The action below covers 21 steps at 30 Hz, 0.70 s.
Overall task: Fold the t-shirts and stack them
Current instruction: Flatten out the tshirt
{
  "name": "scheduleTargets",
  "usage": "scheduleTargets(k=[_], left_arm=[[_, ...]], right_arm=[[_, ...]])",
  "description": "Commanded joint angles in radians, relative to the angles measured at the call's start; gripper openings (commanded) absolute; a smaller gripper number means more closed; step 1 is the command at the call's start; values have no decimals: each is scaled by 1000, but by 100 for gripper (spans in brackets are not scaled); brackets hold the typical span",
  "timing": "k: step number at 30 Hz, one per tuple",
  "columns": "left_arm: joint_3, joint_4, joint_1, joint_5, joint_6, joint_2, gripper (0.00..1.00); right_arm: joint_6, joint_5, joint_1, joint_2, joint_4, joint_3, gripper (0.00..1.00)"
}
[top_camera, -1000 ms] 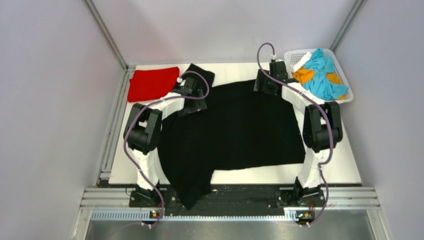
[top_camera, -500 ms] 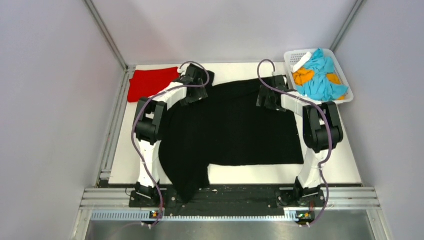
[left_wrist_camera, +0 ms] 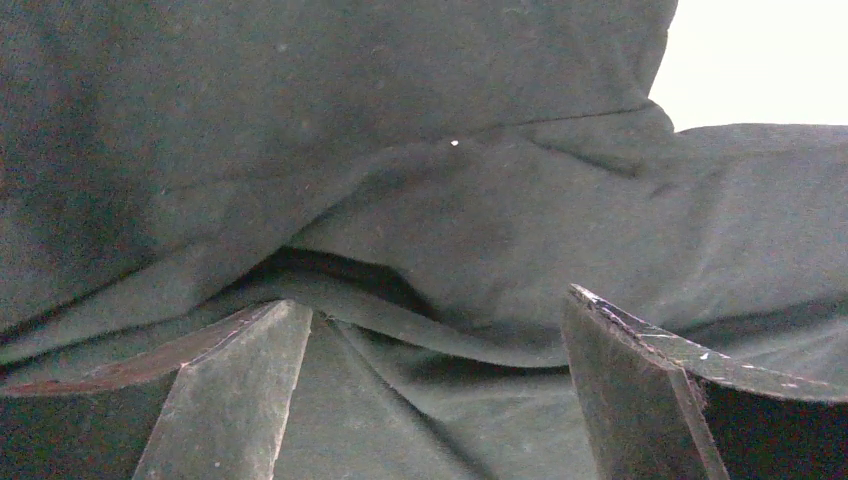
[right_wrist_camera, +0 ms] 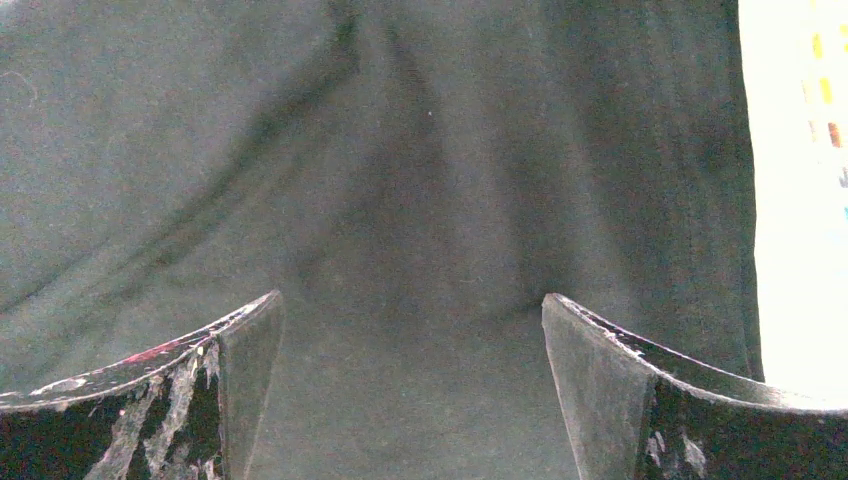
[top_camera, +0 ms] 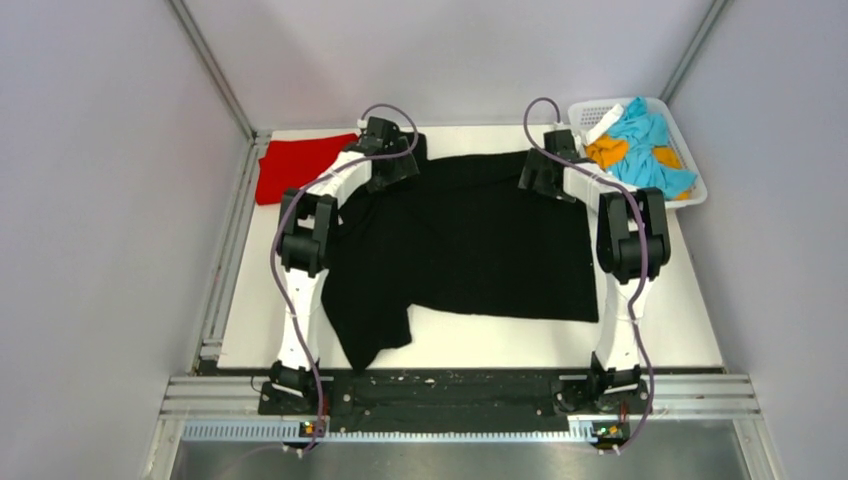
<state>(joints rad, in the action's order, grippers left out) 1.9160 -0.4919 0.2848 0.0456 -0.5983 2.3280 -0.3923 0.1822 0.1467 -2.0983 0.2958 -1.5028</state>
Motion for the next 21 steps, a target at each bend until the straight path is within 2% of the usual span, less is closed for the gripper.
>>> scheduleTargets(k=[1, 5, 8, 11, 16, 19, 21], left_arm=[[73, 58, -10, -141, 33, 53, 99], [18, 71, 1, -190, 70, -73, 99], [-122, 92, 29, -169, 98, -261, 99], [-324, 99, 60, -119, 96, -443, 99], [-682, 50, 130, 9, -11, -748, 99], [-870, -39, 212, 137, -95, -908, 99], [-981, -102, 255, 160, -164, -1002, 99]], right_arm=[[13, -23, -5, 11, 57, -96, 98], [47, -11, 30, 137, 61, -38, 99], [74, 22, 76, 270, 58, 61, 99], [45, 41, 100, 429, 51, 188, 99], [-9, -19, 104, 674, 7, 442, 99], [-9, -80, 102, 790, -27, 579, 99], [-12, -90, 103, 848, -26, 625, 99]])
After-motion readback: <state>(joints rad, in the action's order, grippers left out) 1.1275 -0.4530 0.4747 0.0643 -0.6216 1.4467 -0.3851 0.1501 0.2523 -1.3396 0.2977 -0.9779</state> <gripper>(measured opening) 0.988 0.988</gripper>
